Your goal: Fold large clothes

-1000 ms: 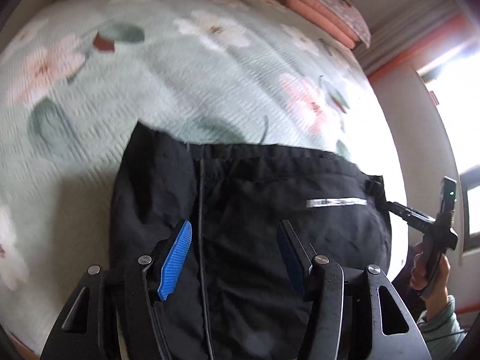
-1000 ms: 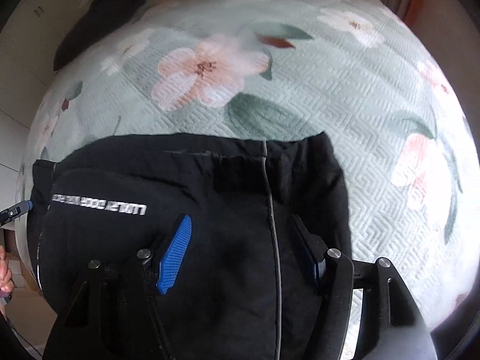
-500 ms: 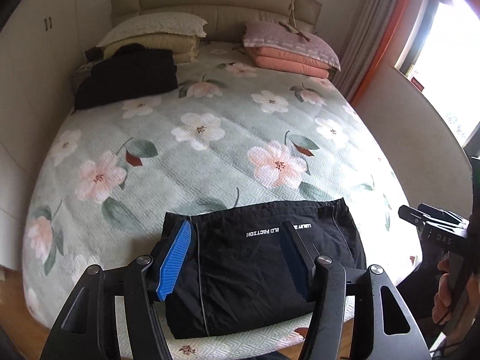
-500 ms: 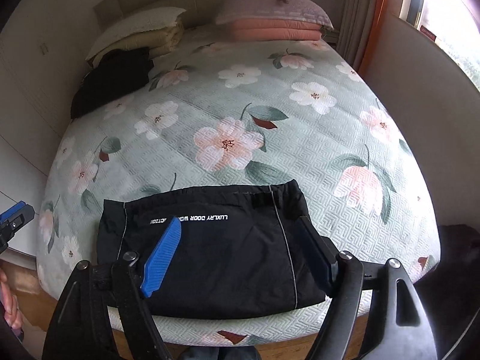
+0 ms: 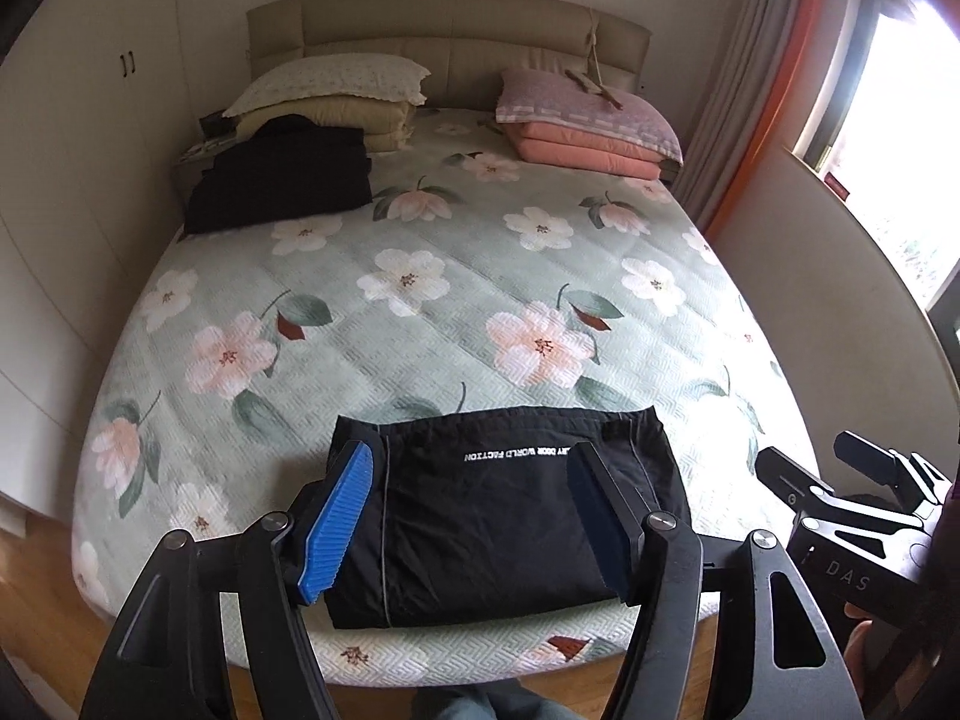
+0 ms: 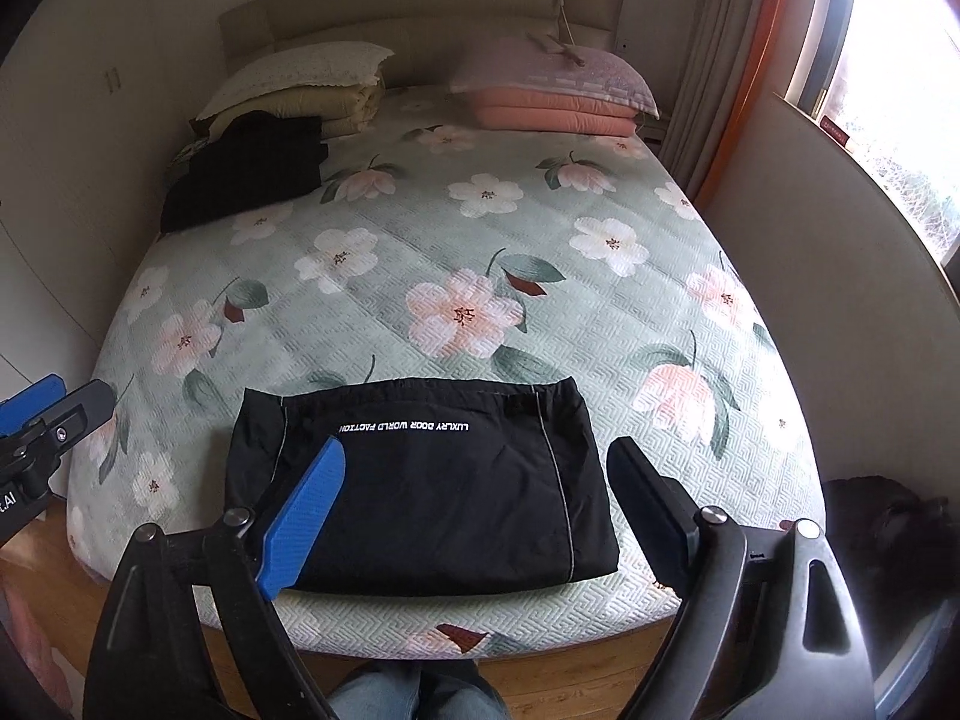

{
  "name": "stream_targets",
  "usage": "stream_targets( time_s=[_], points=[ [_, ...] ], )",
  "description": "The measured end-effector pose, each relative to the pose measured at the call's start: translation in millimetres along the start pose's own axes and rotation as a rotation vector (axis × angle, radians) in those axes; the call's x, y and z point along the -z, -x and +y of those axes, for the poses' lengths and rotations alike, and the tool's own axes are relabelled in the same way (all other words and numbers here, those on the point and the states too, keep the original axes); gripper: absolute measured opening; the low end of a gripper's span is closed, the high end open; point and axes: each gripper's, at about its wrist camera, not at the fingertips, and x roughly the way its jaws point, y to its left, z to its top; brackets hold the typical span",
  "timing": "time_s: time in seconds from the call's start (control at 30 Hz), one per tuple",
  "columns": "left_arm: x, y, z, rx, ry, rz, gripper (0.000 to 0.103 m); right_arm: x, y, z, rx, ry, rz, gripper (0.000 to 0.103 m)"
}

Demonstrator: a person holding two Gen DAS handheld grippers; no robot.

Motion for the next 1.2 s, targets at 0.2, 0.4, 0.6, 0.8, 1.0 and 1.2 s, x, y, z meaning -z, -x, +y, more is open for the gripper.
stream_targets(
  time_s=[0.2,0.4,0.6,0.8,1.0,1.2],
  points=[
    [16.9,-11.1,-10.2,-0.028,-0.020,0.054,0.069,7.8,4.8,0.3,0.038,0.024,0.012,0.090],
    [29.9,-29.3,-13.3,-0.044,-0.025,0.096,0.069,15.5,-11.3,-5.8,0.060,0.026,0.053,0.090],
    [37.0,-47.8,-11.9,-0.061,-0.028,0.135,0.069,24.8,-32.5,-6.8,0.073,0.031,0.105,0.090],
    [36.2,-58.8,-13.2,-0.079,-0.053,0.145,0.069,23.5,-41.8,-6.4,0.082,0.031,0.120,0.090],
    [32.6,-66.2,-17.6,-0.080,-0.067,0.151,0.069,19.8,-50.4,-7.4,0.086,0.033,0.137,0.090],
    [30.1,-72.4,-16.8,-0.100,-0.071,0.156,0.069,17.8,-58.5,-8.5,0.087,0.030,0.152,0.090]
  ],
)
